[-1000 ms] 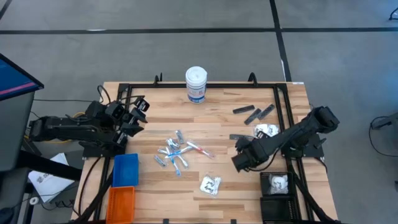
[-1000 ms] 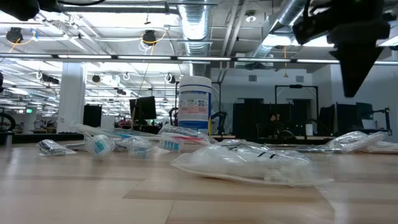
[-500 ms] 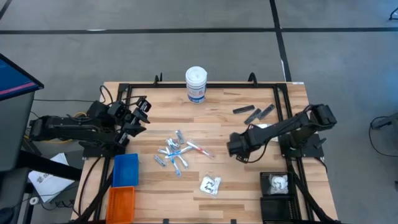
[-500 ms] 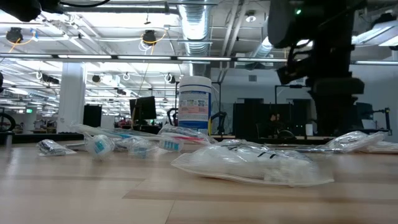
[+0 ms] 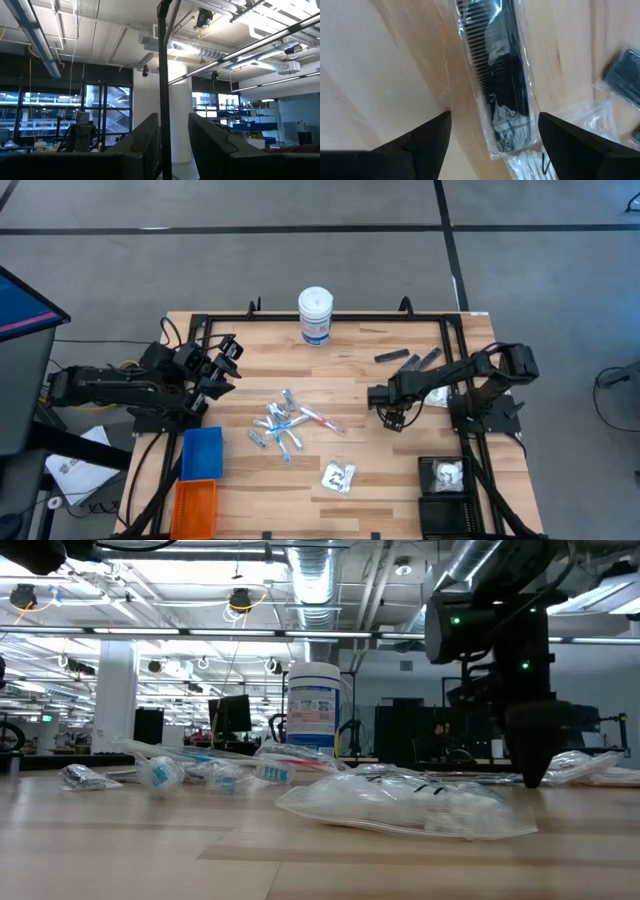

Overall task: Pick & Place Travel size toiletries
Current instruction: Put the black comb into the bottom black bin

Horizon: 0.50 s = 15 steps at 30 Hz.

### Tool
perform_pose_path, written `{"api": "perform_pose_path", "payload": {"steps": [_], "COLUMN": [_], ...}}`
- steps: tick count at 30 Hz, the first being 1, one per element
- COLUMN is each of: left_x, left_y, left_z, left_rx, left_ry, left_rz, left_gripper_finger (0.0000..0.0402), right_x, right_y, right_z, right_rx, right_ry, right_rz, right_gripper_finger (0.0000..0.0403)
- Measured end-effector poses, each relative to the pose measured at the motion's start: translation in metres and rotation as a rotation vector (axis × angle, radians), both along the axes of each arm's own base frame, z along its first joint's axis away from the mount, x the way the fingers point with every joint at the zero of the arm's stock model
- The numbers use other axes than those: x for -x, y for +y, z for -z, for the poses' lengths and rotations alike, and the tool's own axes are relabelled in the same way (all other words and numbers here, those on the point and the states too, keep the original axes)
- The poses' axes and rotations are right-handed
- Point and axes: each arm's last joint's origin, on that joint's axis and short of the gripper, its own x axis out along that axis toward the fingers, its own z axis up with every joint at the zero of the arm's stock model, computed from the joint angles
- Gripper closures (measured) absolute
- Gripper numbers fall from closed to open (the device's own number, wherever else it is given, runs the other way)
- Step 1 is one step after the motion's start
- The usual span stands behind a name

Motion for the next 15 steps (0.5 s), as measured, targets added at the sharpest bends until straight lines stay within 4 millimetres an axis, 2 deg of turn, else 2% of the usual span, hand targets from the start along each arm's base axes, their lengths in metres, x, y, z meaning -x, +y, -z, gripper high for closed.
{"api": "perform_pose_path", "payload": {"steps": [8, 15], "left_x": [0.000, 0.000], "left_y": [0.000, 0.000], "left_z": [0.000, 0.000], "left_rx": [0.003, 0.018], "left_ry": [0.002, 0.010], "left_rz": [0.002, 0.013], "left_gripper_finger": [0.0302, 0.0302], "right_x": [-0.006, 0.006], "right_y": [-0.014, -0.028], "right_z": [0.003, 0.015], "right_rx": [-0.068, -0.145], "right_ry": [-0.052, -0.063], "right_rz": [-0.060, 0.040], "right_gripper_finger": [0.0111, 0.0126]}}
